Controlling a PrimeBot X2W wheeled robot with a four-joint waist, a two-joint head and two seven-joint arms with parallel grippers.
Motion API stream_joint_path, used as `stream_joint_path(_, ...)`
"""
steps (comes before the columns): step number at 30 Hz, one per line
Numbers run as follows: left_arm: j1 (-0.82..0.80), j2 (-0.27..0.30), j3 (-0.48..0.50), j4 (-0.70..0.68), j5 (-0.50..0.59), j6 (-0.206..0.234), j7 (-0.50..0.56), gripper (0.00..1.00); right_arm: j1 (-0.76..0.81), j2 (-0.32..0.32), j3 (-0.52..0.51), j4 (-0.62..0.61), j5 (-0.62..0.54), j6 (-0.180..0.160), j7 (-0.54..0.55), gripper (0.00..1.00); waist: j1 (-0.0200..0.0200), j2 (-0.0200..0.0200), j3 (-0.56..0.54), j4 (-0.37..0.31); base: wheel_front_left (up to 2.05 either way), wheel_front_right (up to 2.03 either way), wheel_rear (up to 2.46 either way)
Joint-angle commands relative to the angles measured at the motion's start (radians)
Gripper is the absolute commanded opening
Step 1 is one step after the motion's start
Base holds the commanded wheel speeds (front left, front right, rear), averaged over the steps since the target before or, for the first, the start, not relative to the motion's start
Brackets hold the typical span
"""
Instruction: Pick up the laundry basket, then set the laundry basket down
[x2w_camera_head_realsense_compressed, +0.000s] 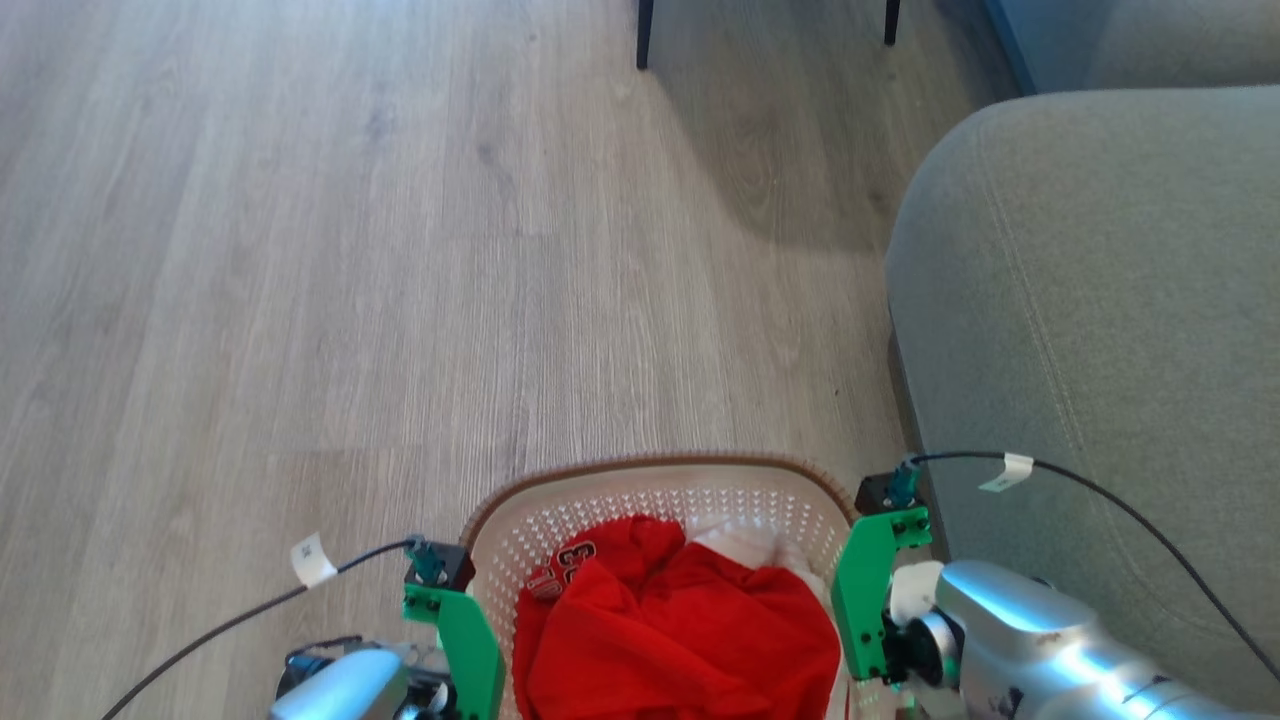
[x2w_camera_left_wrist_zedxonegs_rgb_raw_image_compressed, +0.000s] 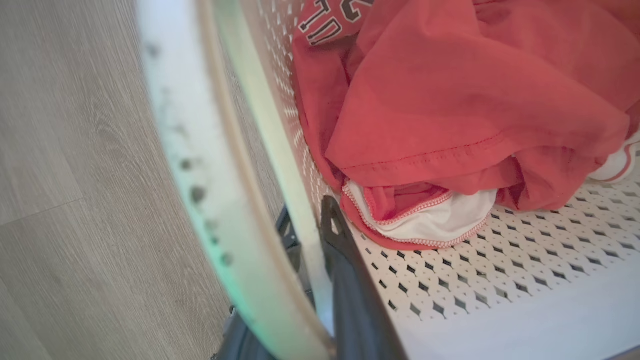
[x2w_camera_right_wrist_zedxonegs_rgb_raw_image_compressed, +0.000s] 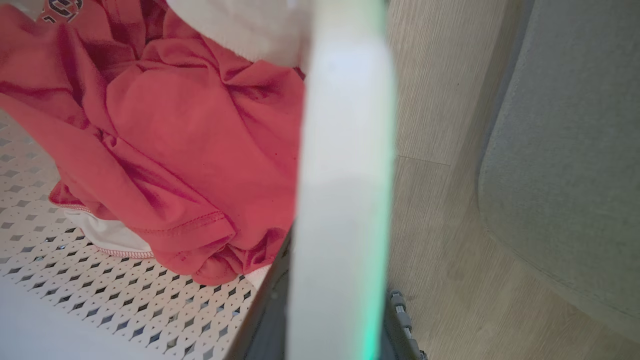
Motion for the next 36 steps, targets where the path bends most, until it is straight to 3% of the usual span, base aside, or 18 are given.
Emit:
stream_joint_path(1,-0.045,0.018,0.003,-0.03,0.005,-0.008,0.002,0.0,-0.002,0.041,0.019,-0.046,-0.015,0.025,0.005,0.0,0.0001,-0.0001,-0.014,0.005,0.0,0.0,0.0)
stream_joint_path(36,-0.031,0.034,0.001,-0.044,0.025,-0.008,0.023,0.0,0.009,0.049,0.022,-0.056,-0.022,0.025,0.011,0.0,0.0001,-0.0001,-0.04,-0.009,0.0,0.0,0.0)
